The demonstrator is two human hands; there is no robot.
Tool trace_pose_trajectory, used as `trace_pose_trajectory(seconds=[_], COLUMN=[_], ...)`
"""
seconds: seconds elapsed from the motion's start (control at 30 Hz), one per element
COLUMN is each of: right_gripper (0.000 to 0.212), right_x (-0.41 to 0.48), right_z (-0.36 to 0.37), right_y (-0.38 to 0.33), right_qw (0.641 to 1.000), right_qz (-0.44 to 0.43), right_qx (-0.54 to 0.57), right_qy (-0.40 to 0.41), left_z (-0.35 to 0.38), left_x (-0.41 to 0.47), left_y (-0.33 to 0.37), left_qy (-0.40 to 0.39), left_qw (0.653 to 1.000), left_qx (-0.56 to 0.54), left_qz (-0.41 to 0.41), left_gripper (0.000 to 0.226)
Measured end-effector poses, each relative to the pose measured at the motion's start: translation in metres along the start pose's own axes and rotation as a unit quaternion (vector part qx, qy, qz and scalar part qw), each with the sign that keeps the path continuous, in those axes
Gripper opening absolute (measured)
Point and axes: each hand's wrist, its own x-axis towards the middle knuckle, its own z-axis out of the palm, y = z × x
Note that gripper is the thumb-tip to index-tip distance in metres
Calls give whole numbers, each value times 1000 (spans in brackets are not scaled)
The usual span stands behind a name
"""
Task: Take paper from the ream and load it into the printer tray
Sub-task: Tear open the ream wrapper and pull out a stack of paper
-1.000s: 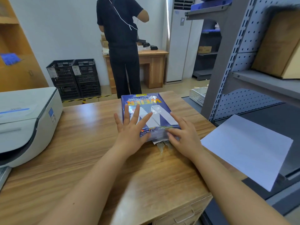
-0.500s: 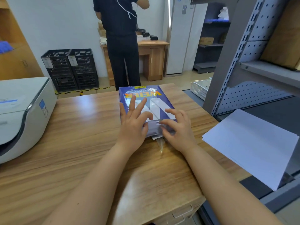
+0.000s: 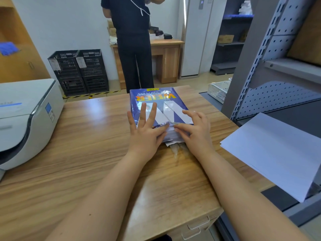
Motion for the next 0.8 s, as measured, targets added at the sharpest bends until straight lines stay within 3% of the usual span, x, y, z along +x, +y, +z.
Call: trace_pose_trajectory(seconds=[0.2, 0.57, 0.8], right_gripper=[23, 27, 10], right_x=[2, 3, 8], right_z=[2, 3, 4], right_y=[-3, -4, -3], right_qw=[1000, 998, 996], right_qz=[-7, 35, 63], right_qx=[1, 37, 61], right_qy=[22, 21, 17], left_z=[4, -2, -3], left_x=[-1, 4, 7], left_y=[-1, -10, -6], left_qy=[-8, -3, -14], left_qw=[999, 989, 986], left_qx=[-32, -135, -150], left_qz=[6, -67, -78], left_gripper=[33, 18, 17])
